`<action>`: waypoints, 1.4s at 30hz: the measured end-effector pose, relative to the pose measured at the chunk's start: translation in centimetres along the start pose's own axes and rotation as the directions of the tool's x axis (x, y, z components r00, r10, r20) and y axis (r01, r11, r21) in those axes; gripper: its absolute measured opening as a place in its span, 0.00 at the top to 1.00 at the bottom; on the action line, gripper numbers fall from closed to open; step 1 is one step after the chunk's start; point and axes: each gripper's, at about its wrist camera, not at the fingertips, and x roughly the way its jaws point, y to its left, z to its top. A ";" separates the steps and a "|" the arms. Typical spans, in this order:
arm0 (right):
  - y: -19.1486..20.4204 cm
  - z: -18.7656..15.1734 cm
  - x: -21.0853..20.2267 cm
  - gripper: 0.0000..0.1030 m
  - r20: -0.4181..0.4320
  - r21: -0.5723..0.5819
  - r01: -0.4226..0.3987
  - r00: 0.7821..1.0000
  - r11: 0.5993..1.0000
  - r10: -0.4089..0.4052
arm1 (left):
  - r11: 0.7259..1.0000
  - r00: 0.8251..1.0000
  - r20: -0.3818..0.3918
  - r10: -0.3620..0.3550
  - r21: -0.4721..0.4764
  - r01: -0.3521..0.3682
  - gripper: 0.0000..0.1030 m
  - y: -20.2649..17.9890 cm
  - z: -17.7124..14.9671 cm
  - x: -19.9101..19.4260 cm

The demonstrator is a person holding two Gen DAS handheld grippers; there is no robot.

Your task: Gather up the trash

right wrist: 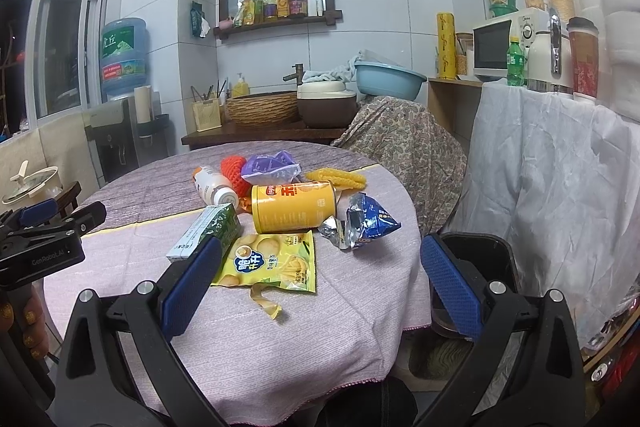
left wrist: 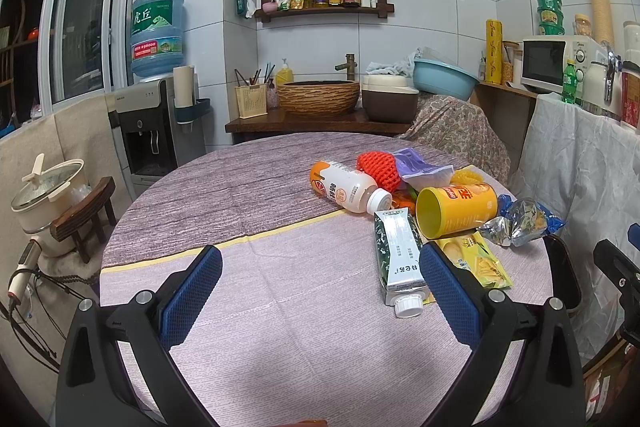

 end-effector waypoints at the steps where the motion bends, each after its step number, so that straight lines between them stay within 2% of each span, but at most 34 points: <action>1: 0.0 0.0 0.0 0.05 0.000 0.001 0.000 1.000 1.000 0.000 | 1.000 1.000 0.000 0.001 0.000 -0.001 0.05 0.0 0.0 0.0; 24: -0.2 0.2 0.3 0.05 -0.024 0.000 -0.011 1.000 1.000 0.011 | 1.000 1.000 -0.017 -0.016 -0.006 0.016 0.05 0.5 -0.1 0.3; 32: -0.9 -0.2 1.6 0.05 -0.064 0.004 0.003 0.998 1.000 -0.002 | 0.995 0.991 -0.082 -0.103 -0.015 0.102 0.05 0.4 -0.7 1.6; 34: -1.5 -0.5 2.1 0.05 -0.078 0.013 -0.007 0.997 1.000 0.008 | 0.994 0.990 -0.096 -0.107 -0.011 0.107 0.05 0.2 -0.9 2.0; 38: -2.4 -1.4 3.7 0.05 -0.113 0.000 0.026 0.993 1.000 -0.026 | 0.993 0.985 -0.133 -0.110 0.027 0.114 0.05 -0.8 -1.6 3.0; 42: -3.6 -1.9 5.5 0.05 -0.145 0.007 0.038 0.989 0.999 -0.037 | 0.987 0.974 -0.173 -0.144 0.041 0.153 0.05 -1.3 -1.5 4.2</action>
